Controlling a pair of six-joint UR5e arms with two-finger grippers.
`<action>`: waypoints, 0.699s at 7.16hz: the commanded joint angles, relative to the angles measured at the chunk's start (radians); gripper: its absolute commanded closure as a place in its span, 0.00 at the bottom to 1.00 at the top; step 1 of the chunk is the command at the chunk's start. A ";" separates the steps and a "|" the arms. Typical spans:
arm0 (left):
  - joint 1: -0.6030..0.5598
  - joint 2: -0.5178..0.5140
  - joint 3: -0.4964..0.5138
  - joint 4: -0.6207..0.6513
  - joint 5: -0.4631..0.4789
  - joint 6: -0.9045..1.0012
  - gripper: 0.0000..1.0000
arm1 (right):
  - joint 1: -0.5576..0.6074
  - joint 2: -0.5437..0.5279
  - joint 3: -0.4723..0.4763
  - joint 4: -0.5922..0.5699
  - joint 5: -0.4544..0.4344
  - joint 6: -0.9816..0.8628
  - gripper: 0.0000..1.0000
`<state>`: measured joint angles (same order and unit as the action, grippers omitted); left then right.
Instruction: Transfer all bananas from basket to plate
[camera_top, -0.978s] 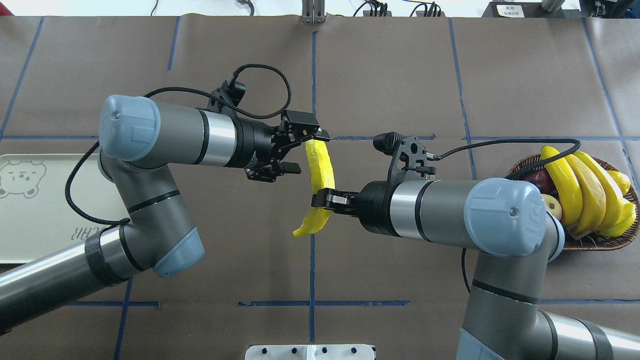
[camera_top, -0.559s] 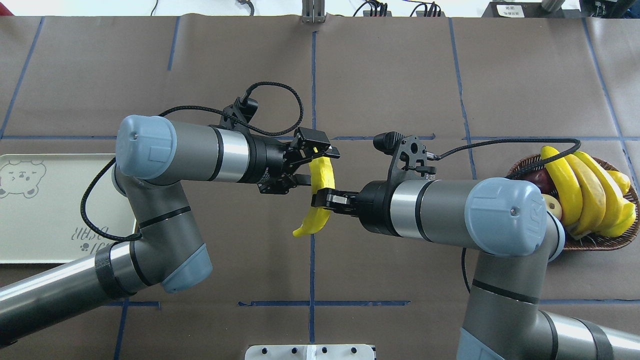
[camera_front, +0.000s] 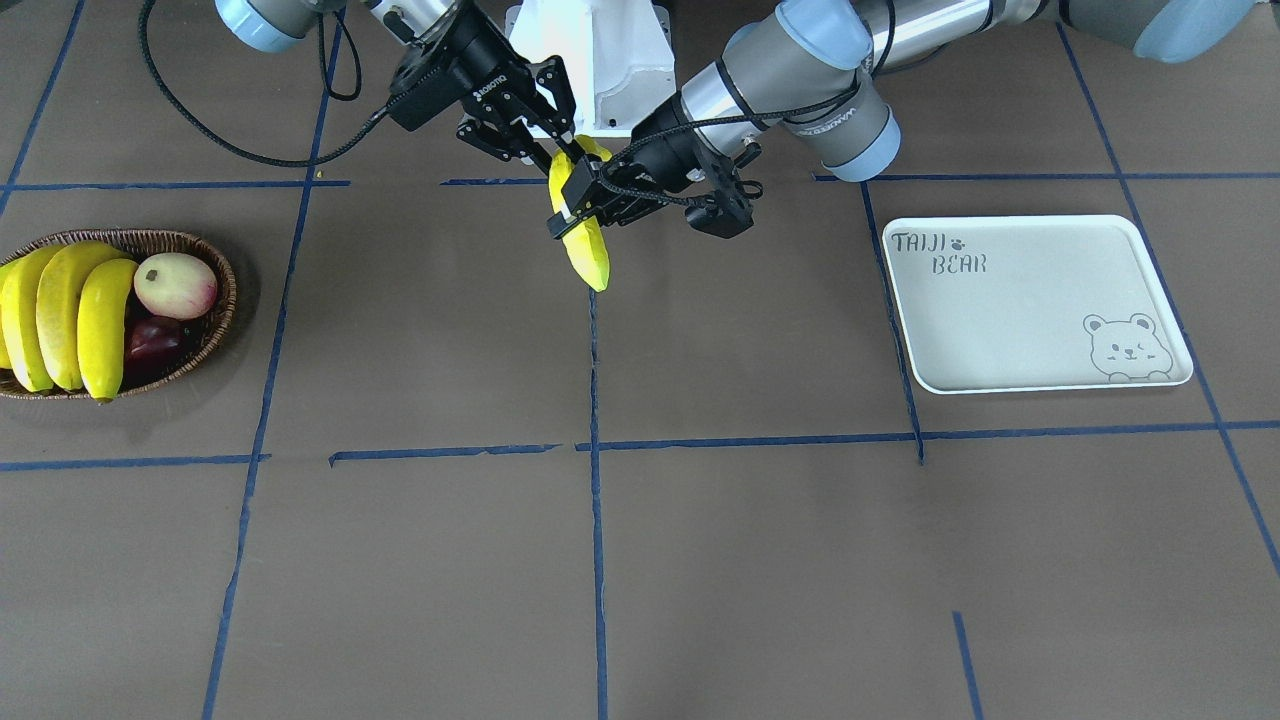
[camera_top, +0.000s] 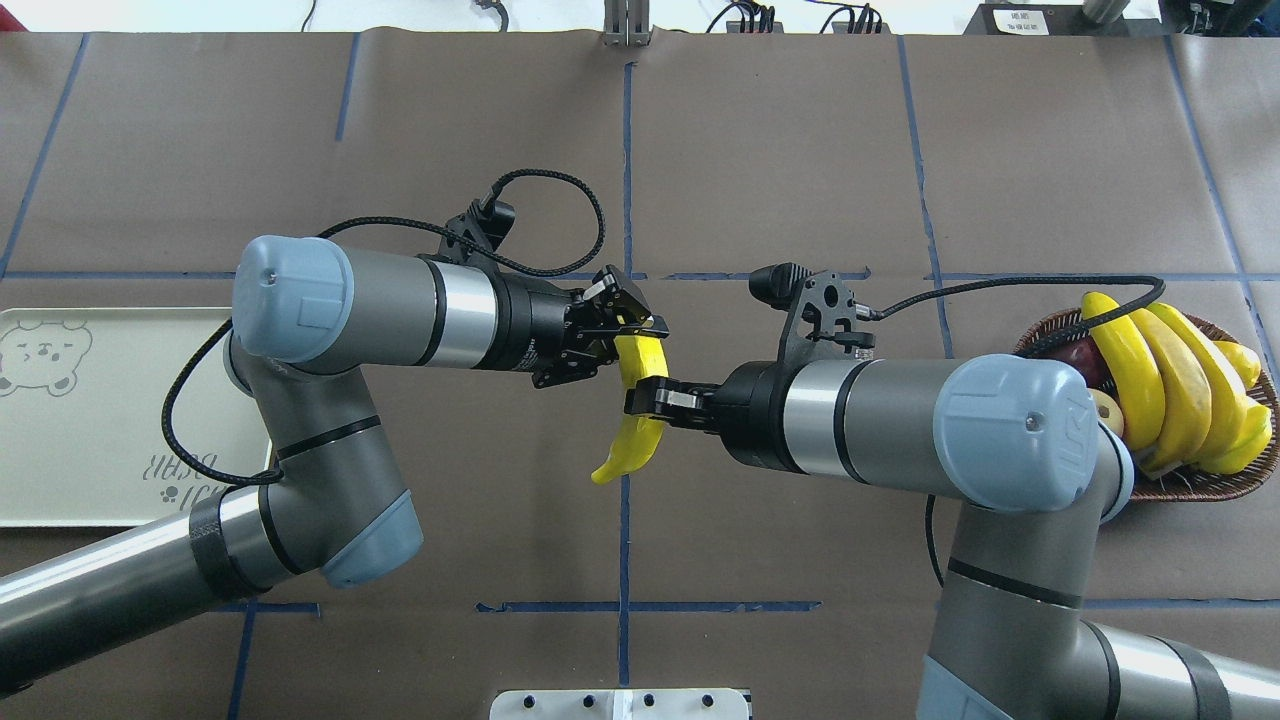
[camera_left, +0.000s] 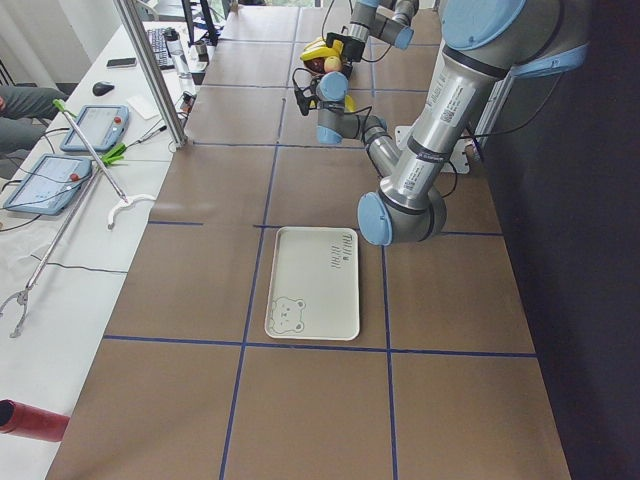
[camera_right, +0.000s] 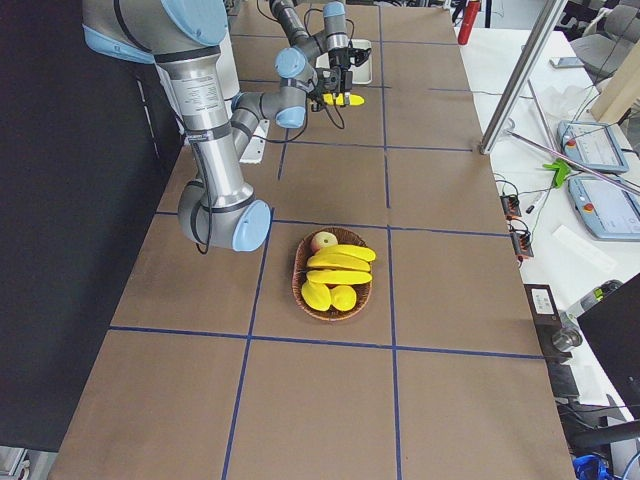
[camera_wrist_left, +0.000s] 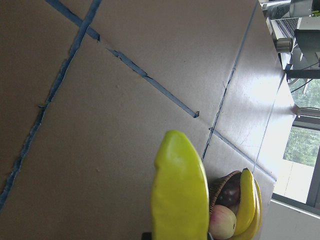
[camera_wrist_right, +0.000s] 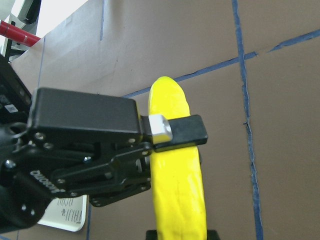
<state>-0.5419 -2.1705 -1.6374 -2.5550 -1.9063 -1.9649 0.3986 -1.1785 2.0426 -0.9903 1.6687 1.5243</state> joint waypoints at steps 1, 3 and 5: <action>-0.006 0.000 0.001 0.007 0.001 0.001 1.00 | 0.005 -0.006 0.028 -0.010 0.006 0.002 0.01; -0.071 0.003 0.042 0.013 -0.003 0.009 1.00 | 0.011 -0.012 0.041 -0.014 0.008 0.002 0.01; -0.157 0.075 0.039 0.152 -0.064 0.135 1.00 | 0.013 -0.059 0.115 -0.080 0.008 0.004 0.01</action>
<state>-0.6485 -2.1379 -1.5945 -2.4776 -1.9318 -1.9157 0.4095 -1.2123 2.1102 -1.0251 1.6764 1.5273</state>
